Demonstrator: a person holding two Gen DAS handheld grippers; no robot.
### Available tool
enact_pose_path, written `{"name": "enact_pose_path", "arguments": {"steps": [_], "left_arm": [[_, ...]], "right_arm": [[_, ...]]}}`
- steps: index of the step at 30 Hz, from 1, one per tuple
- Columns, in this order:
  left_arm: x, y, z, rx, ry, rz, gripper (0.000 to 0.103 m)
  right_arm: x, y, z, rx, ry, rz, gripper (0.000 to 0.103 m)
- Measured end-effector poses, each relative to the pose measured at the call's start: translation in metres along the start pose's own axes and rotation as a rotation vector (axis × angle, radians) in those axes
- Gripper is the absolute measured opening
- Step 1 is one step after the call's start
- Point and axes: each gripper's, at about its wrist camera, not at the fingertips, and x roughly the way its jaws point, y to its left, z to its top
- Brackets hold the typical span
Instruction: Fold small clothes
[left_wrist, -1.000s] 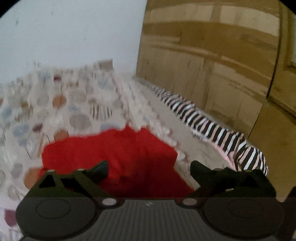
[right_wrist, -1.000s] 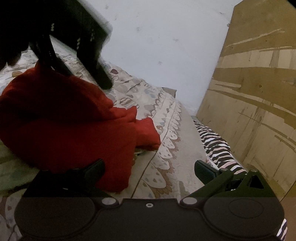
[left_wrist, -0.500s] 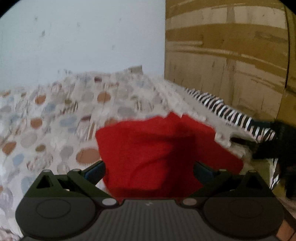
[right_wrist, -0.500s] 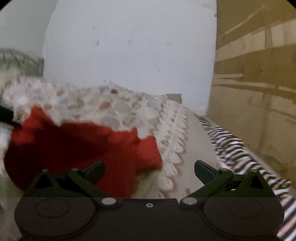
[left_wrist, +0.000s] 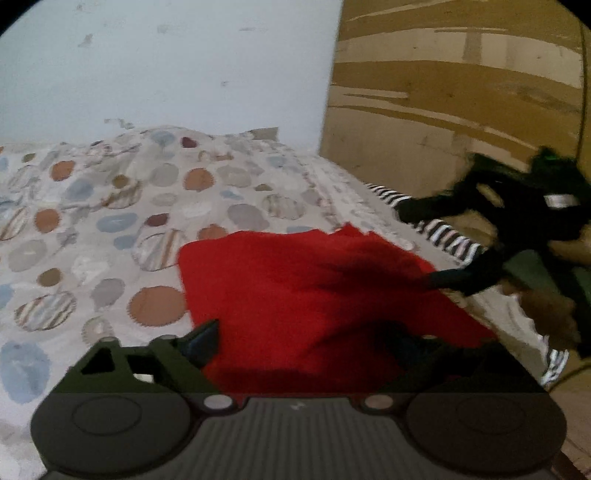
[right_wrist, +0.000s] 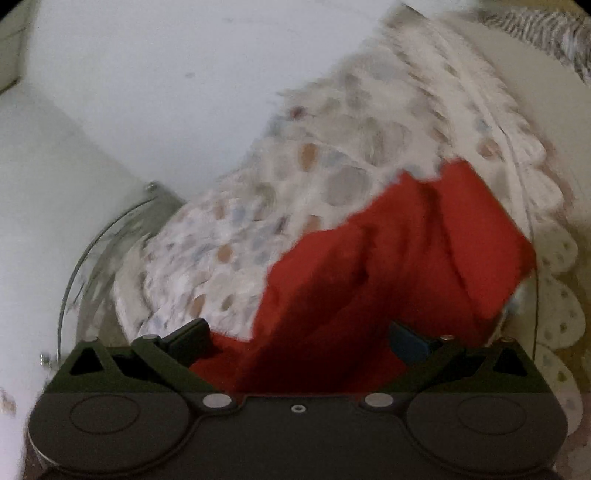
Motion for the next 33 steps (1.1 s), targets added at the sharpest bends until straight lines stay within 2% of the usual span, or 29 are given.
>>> {"name": "enact_pose_path", "arguments": {"steps": [2,4,6,8,9,11,12,14,17,19,21,24,26,28,31,33], "left_arm": [[0.0,-0.005,-0.001,0.034,-0.009,-0.023,0.079],[-0.002,-0.013,-0.003,0.081,-0.017,-0.037,0.076],[-0.004,-0.024,-0.006,0.142,-0.021,-0.049,0.074],[-0.006,-0.036,-0.008,0.201,-0.022,-0.062,0.074],[-0.006,-0.041,-0.009,0.221,-0.021,-0.069,0.074],[-0.005,-0.053,-0.01,0.254,-0.019,-0.081,0.074],[-0.004,-0.057,-0.01,0.264,-0.019,-0.089,0.074],[-0.003,-0.067,-0.008,0.273,-0.025,-0.119,0.074],[0.003,-0.088,-0.001,0.297,-0.03,-0.192,0.073],[0.007,-0.106,0.0,0.367,-0.026,-0.21,0.072],[0.016,-0.12,-0.001,0.432,0.01,-0.208,0.072],[0.033,-0.125,-0.009,0.439,0.081,-0.216,0.072],[0.038,-0.122,-0.017,0.426,0.106,-0.236,0.072],[0.039,-0.122,-0.024,0.45,0.101,-0.235,0.072],[0.037,-0.127,-0.029,0.502,0.085,-0.209,0.072],[0.032,-0.127,-0.028,0.487,0.057,-0.191,0.075]], "right_arm": [[0.008,-0.004,0.006,0.028,-0.007,-0.002,0.103],[0.017,-0.004,0.013,0.04,-0.001,-0.024,0.102],[0.026,-0.004,0.015,0.029,0.017,-0.054,0.09],[0.033,0.003,0.014,-0.026,0.031,-0.093,0.069],[0.034,0.005,0.011,-0.059,0.035,-0.113,0.062],[0.034,0.012,0.009,-0.141,0.032,-0.154,0.034],[0.033,0.015,0.008,-0.178,0.028,-0.157,0.031],[0.022,0.022,0.009,-0.243,-0.012,-0.147,0.017],[-0.008,0.026,0.015,-0.293,-0.122,-0.127,0.014],[-0.03,0.022,0.02,-0.297,-0.193,-0.132,0.014],[-0.043,0.01,0.022,-0.291,-0.222,-0.164,0.014],[-0.039,-0.021,0.017,-0.262,-0.188,-0.228,0.014],[-0.034,-0.043,0.012,-0.22,-0.171,-0.229,0.014],[-0.035,-0.057,0.006,-0.174,-0.178,-0.201,0.014],[-0.037,-0.062,-0.001,-0.183,-0.193,-0.192,0.015],[-0.036,-0.063,-0.004,-0.192,-0.196,-0.199,0.016]]}}
